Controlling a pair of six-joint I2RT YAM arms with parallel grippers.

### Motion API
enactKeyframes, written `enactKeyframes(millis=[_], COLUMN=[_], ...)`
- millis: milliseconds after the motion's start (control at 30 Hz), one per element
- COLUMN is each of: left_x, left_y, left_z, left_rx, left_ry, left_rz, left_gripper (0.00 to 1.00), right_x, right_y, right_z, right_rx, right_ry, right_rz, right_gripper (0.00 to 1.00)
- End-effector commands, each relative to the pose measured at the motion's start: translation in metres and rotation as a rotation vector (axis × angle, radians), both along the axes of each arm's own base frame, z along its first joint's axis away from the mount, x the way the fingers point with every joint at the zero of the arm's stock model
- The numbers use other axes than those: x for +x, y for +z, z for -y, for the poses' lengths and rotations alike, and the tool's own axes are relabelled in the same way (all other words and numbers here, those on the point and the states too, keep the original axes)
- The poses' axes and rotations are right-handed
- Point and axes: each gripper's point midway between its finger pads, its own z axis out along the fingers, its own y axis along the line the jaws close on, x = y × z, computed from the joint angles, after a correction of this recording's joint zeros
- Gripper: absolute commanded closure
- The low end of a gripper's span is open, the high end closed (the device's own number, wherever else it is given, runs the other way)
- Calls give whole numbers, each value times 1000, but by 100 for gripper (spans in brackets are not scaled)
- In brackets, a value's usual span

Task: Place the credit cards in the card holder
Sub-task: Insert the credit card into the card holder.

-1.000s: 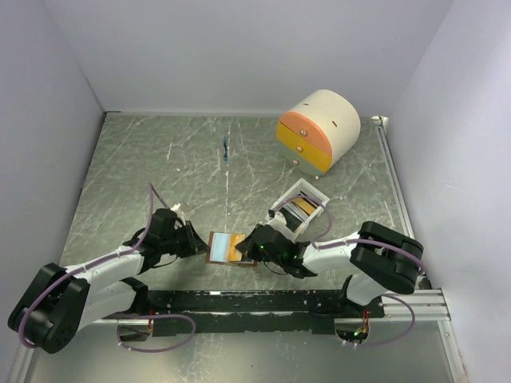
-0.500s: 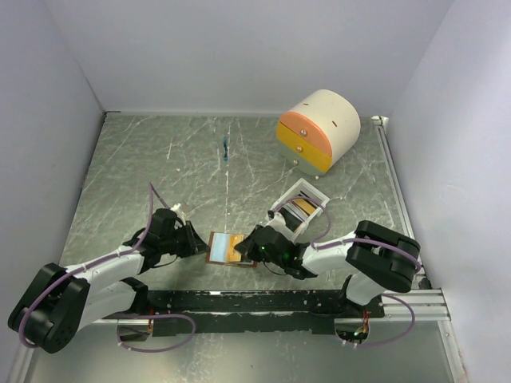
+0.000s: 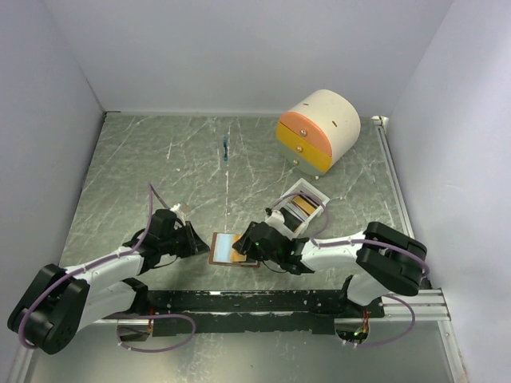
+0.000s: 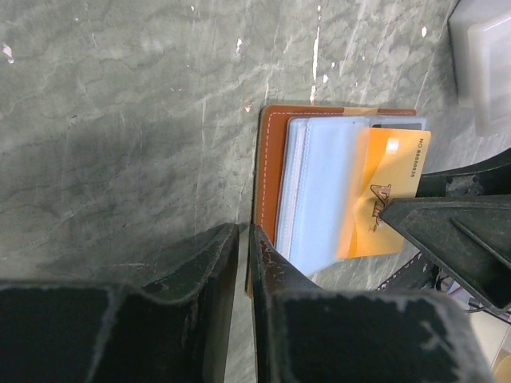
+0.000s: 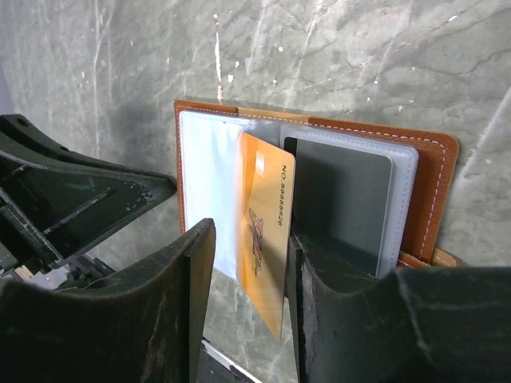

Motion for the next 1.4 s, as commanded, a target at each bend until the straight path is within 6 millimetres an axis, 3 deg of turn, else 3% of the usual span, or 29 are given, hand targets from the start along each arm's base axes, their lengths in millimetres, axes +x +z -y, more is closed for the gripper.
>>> enactKeyframes(millis=[0,367,667,1067,1367], left_x=[-18,-20,-16,-15,-16], left_y=[-21,-24,-21,-21,-21], left_z=[-13,-13,-11,-9,-8], left_rx=[56,60,57,52,48], left_ry=[5,-3,-4,-7,-9], left_rz=[-75,-85,-84,-81,-84], left_gripper=[76,76,75,75,75], right_x=[-7,-5,0,4,8], right_y=[-26,-24,-16,-10,-1], right_z=[33,35,42,65,69], right_rx=[-197,-279,-373,-500,-517], right_ry=[-10,15,33,29,18], right_rz=[-31,-34,-10,22,43], right_gripper=[59,59,53,52,48])
